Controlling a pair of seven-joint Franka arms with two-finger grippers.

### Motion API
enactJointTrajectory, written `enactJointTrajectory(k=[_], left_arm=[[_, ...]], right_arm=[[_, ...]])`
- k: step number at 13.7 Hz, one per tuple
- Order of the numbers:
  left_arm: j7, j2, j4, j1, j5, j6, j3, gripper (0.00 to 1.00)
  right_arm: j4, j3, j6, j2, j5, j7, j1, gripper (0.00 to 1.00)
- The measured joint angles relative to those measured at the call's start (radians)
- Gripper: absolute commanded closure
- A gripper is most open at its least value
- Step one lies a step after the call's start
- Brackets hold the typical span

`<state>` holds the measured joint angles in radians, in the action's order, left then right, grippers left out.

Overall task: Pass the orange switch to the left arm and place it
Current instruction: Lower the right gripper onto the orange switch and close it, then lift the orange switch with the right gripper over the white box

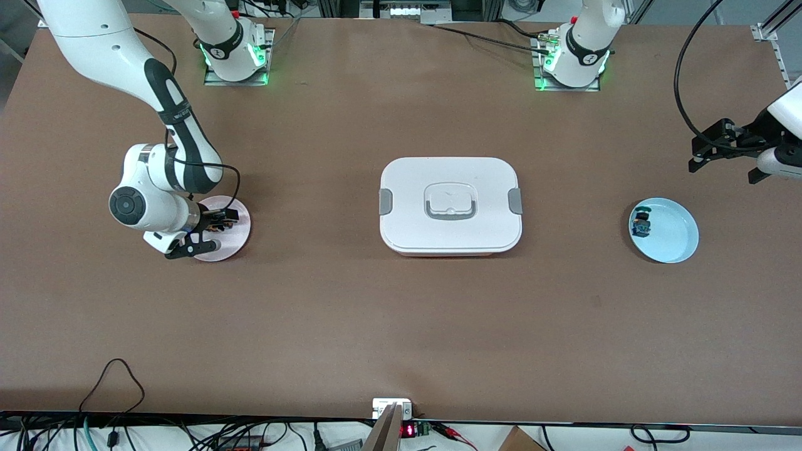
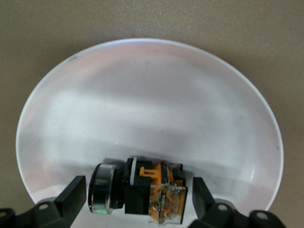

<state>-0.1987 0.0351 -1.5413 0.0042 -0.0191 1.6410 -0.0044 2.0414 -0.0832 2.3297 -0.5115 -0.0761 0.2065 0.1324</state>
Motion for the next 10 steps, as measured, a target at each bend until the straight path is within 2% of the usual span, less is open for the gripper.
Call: enactJointTrajectory(k=[2, 6, 10], left_arm=[[0.000, 0.000, 0.000, 0.000, 0.000, 0.000, 0.000, 0.00], [0.000, 0.000, 0.000, 0.000, 0.000, 0.000, 0.001, 0.00], [0.000, 0.000, 0.000, 0.000, 0.000, 0.000, 0.001, 0.00]], right_arm=[[0.000, -0.002, -0.004, 0.004, 0.000, -0.009, -0.002, 0.88], [-0.015, -0.003, -0.042, 0.038, -0.001, -0.013, -0.008, 0.95], [-0.124, -0.002, -0.226, 0.115, -0.001, -0.013, -0.008, 0.96]])
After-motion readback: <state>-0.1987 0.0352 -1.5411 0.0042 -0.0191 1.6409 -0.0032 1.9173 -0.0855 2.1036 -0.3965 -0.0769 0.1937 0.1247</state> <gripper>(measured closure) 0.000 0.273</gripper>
